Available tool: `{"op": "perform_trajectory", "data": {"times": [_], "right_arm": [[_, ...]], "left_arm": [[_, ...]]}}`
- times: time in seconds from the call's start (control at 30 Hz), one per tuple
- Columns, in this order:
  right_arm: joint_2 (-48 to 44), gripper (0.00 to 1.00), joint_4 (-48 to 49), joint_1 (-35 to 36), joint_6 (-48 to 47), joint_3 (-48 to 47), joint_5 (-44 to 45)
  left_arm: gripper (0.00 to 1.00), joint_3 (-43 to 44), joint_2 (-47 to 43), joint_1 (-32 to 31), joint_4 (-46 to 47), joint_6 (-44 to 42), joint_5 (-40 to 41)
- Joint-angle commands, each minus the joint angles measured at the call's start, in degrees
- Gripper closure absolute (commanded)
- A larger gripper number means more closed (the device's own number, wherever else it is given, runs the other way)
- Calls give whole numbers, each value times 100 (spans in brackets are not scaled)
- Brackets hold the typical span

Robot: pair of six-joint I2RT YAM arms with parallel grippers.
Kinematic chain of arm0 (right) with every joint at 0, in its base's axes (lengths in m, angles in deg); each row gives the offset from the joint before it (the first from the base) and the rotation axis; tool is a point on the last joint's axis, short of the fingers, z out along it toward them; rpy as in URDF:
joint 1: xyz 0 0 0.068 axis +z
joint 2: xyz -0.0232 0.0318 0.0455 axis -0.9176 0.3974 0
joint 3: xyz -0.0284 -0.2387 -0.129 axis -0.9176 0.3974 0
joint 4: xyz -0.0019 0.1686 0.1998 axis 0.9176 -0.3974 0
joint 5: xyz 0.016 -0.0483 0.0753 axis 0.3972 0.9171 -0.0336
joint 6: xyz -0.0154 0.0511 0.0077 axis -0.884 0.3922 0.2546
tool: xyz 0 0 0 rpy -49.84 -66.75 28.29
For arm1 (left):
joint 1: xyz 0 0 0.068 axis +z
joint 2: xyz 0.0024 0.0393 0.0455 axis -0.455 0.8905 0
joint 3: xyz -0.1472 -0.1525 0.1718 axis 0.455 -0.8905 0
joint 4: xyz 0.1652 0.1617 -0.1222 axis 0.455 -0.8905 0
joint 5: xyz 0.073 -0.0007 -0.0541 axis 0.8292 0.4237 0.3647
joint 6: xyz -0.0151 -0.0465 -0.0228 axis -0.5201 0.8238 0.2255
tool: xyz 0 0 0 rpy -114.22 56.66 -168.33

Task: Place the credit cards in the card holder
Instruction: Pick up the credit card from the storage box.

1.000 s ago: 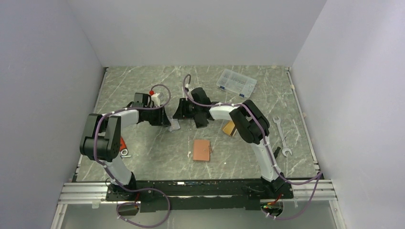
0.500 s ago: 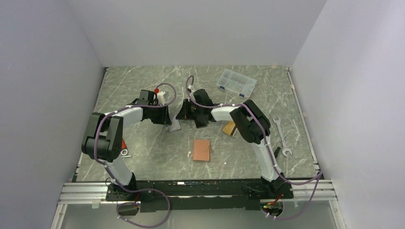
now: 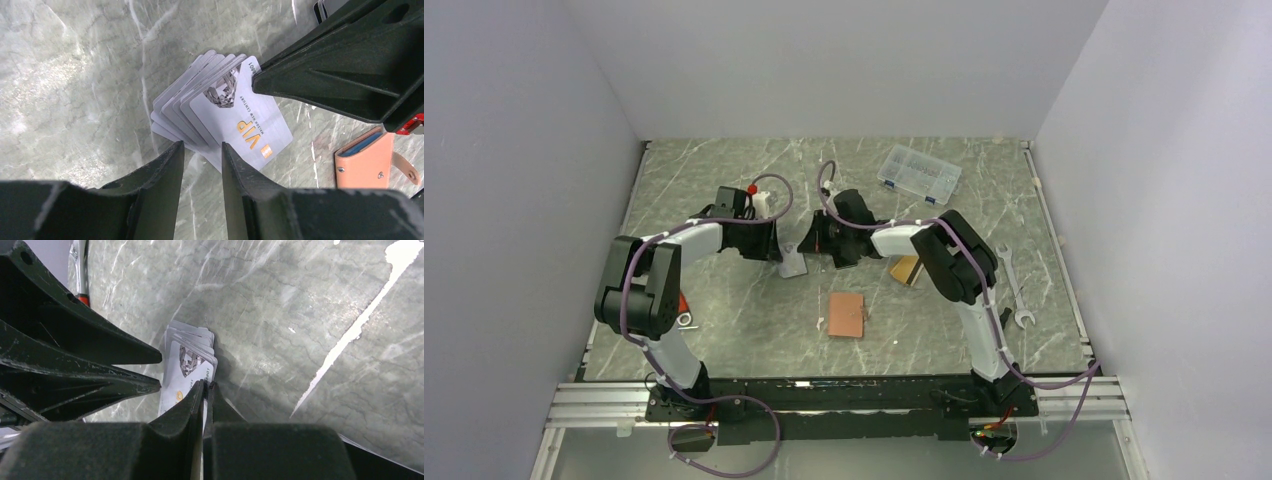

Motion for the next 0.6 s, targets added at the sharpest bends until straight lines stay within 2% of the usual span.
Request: {"op": "perform_trajectory", "data": {"times": [0.0, 0.3, 0.57], "right_arm": [[-281, 100, -67, -78, -177, 235, 251], [-596, 100, 134, -78, -139, 415, 139], [-789, 100, 422, -92, 7, 394, -297]], "left_arm": [[61, 265, -254, 25, -15, -132, 20], [61, 313, -228, 134, -38, -163, 14], [56, 427, -550, 452, -102, -117, -974]]}}
